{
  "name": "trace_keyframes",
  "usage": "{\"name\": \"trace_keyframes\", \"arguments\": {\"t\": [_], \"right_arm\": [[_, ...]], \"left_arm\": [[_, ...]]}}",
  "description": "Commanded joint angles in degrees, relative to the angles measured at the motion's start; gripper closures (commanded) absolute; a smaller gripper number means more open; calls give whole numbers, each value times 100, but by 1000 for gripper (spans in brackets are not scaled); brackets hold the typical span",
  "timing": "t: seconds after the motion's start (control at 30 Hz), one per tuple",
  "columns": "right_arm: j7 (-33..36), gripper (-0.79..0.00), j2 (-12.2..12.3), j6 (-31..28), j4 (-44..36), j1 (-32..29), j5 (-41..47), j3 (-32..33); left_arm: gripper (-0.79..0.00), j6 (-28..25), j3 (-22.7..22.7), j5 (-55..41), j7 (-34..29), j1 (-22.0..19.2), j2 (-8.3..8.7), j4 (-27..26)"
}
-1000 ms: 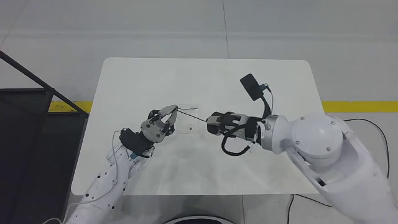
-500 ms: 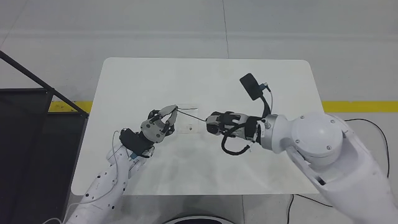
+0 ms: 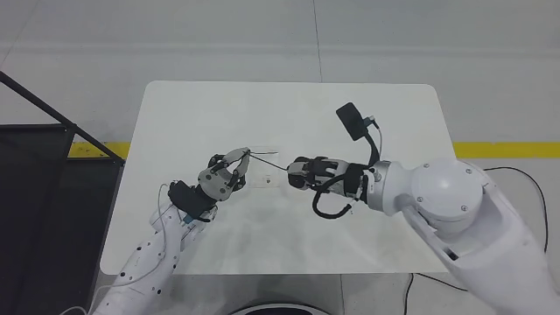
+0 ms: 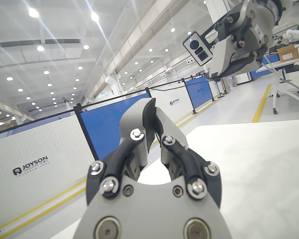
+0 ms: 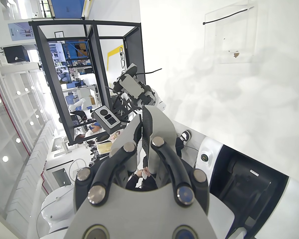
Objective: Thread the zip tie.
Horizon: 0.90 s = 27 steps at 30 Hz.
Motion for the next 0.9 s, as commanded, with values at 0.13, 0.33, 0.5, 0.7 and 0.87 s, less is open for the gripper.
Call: {"name": "trace_keyframes", "arguments": {"t": [0.13, 0.33, 0.5, 0.7, 0.87], "right_arm": [[164, 0, 86, 145, -232, -178, -329, 48], [211, 0, 136, 138, -381, -386, -276, 245], [270, 0, 166, 98, -427, -497, -166, 407], [305, 0, 176, 61, -414, -520, -73, 473], [289, 0, 162, 113, -336, -436, 27, 458]], "left_arm": [[0, -534, -98, -129, -92, 121, 48, -245], [0, -978, -182, -203, -11, 135, 93, -296], [0, -1018, -170, -133, 11, 115, 107, -288], [0, -1006, -151, -108, 38, 92, 115, -264], [0, -1003, -133, -87, 72, 76, 122, -249]]}}
